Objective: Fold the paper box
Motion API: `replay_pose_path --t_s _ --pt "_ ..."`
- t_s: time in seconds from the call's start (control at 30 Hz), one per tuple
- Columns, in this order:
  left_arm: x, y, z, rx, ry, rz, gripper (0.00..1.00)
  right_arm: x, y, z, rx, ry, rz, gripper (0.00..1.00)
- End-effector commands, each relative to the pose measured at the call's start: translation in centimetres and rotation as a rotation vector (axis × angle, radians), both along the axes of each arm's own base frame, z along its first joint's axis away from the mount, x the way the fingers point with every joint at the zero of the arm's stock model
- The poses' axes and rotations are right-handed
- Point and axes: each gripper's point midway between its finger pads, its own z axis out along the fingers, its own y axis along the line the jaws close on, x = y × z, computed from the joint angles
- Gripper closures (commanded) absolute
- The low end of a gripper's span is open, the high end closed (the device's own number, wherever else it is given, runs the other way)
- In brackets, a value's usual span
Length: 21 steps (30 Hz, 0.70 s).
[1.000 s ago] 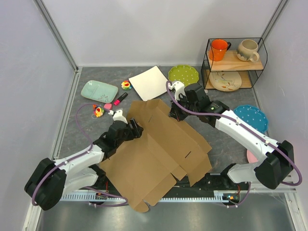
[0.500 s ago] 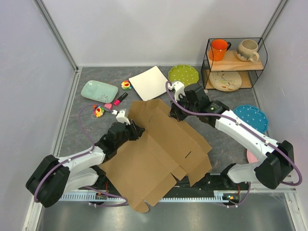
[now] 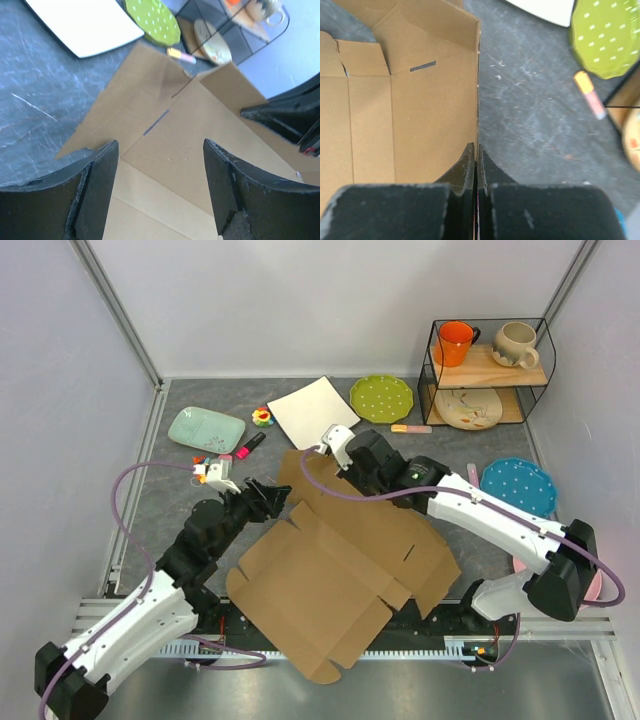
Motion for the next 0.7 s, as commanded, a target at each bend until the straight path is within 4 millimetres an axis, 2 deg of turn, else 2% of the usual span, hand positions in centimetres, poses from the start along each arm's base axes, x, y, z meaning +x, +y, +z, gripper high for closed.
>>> replay_pose_path --t_s 0.0,0.13,0.2,0.23,0.33,0.43,0.5,0.53,0.57,0.6,0.67 --pt "0.5 3.0 1.4 0.032 -0.009 0.152 0.24 1.2 -1.1 3.3 -0.203 -0.215 0.005 1.00" --pt "1.4 4.7 0.9 0.043 -0.003 0.264 0.24 0.0 0.1 3.5 -0.336 -0.326 0.078 1.00" --pt "1.8 4.7 0.1 0.066 0.005 0.273 0.24 -0.2 -0.1 3.3 -0.381 -0.362 0.083 1.00" --pt "2.2 4.4 0.3 0.060 -0.016 0.270 0.23 -0.4 0.1 3.1 -0.391 -0.369 0.090 1.00" --pt "2.9 3.4 -1.1 0.100 -0.008 0.234 0.22 -0.6 -0.4 2.2 -0.448 -0.412 0.065 1.00" --pt "3.5 3.1 -2.6 0.151 0.015 0.232 0.19 -0.9 -1.2 0.9 -0.478 -0.424 0.041 1.00" --pt "4.1 3.3 -2.8 0.163 0.012 0.256 0.14 -1.3 -1.3 0.1 -0.462 -0.412 0.048 1.00" --pt "4.2 3.2 -2.8 0.182 -0.002 0.247 0.13 -1.4 -1.3 0.2 -0.446 -0.409 0.043 1.00" --pt "4.6 2.7 -1.8 0.167 -0.046 0.235 0.13 -1.5 -1.3 0.0 -0.441 -0.404 0.049 1.00" --pt "4.4 2.3 -2.5 0.177 -0.050 0.206 0.14 -1.5 -1.4 -0.2 -0.443 -0.401 0.051 1.00" --pt "4.7 1.9 -1.9 0.169 -0.104 0.189 0.14 -1.6 -1.3 -0.4 -0.445 -0.400 0.063 1.00"
